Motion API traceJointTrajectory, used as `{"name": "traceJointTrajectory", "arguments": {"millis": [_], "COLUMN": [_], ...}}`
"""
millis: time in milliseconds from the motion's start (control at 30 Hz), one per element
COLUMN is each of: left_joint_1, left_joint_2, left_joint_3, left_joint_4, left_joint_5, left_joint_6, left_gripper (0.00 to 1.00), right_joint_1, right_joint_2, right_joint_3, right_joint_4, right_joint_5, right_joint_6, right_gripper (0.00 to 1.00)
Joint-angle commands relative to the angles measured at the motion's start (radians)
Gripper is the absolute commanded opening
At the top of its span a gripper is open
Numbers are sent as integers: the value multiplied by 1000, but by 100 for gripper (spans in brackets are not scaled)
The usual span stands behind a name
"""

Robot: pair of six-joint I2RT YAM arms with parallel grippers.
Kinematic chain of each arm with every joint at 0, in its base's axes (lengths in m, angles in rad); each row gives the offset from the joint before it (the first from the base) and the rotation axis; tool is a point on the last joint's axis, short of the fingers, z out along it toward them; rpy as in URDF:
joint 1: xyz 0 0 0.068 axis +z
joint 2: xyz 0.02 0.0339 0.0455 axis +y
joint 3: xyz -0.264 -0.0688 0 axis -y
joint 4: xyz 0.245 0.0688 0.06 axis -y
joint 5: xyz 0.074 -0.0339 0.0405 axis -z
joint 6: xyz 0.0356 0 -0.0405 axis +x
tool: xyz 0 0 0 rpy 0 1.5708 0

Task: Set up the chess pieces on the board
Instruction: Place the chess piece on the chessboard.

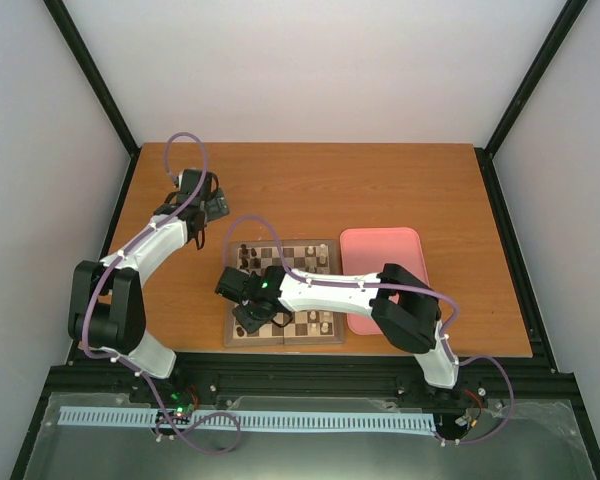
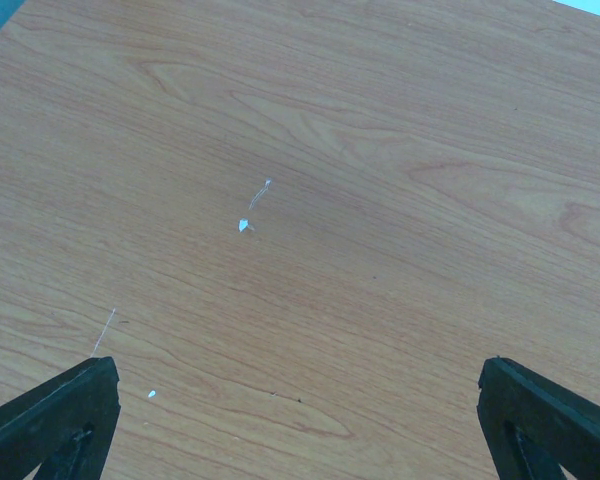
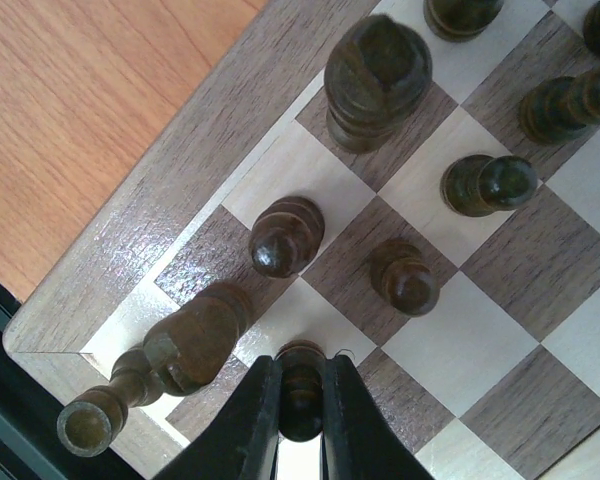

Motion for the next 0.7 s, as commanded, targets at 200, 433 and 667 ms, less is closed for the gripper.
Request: {"name": "traceJointTrajectory", "arguments": {"millis": [200, 433, 667], "left_joint_1": [-7, -7, -7], "left_joint_2": [-2, -2, -1], "left_joint_3": [19, 20, 20], "left_joint_4": [-7, -7, -8], "left_joint_5": [-10, -10, -10], "left_joint_6": [3, 4, 4], "left_gripper": [100, 100, 100], "right_joint_1": [9, 9, 9], "right_joint_2": [24, 24, 19], "right_joint_3": [28, 30, 26], "right_joint_4": [-5, -3, -4], "right_joint_5": [12, 1, 7], "right_joint_6": [-11, -18, -20], "right_gripper": [10, 15, 26]}}
